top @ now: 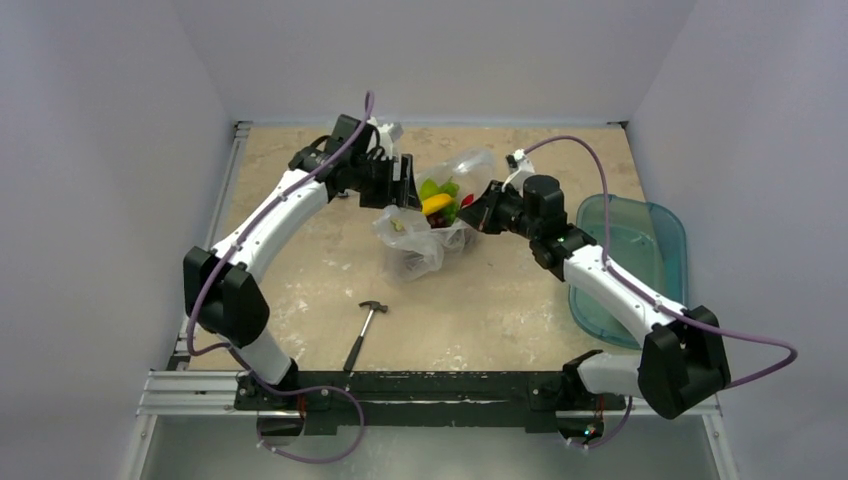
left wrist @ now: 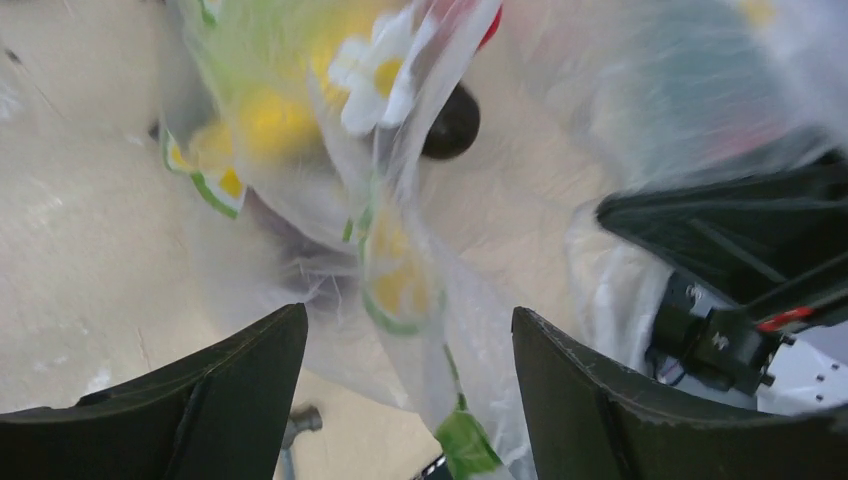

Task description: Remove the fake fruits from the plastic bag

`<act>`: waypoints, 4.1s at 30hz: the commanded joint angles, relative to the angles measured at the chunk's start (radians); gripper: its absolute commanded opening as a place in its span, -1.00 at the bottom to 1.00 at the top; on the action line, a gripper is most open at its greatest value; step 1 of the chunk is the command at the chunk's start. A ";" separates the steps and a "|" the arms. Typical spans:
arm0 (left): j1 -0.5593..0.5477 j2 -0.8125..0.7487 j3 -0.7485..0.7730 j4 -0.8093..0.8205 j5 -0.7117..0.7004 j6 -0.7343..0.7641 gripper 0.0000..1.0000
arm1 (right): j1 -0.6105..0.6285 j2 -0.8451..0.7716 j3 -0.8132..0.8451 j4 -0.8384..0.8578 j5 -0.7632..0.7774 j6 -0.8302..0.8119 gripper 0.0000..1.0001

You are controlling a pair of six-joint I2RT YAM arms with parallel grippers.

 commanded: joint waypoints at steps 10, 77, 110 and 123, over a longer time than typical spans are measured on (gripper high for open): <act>0.006 -0.161 -0.334 0.279 0.235 -0.103 -0.82 | 0.014 -0.071 -0.020 -0.088 -0.023 0.028 0.05; 0.212 -0.508 -0.492 0.241 0.204 -0.019 0.48 | -0.031 -0.135 0.018 -0.204 0.135 -0.335 0.53; 0.120 -0.106 0.009 0.410 0.267 0.677 0.75 | 0.029 -0.132 0.059 -0.118 0.187 -0.269 0.52; -0.035 0.008 -0.090 0.393 0.212 1.001 0.76 | 0.029 -0.094 0.059 -0.087 0.151 -0.253 0.52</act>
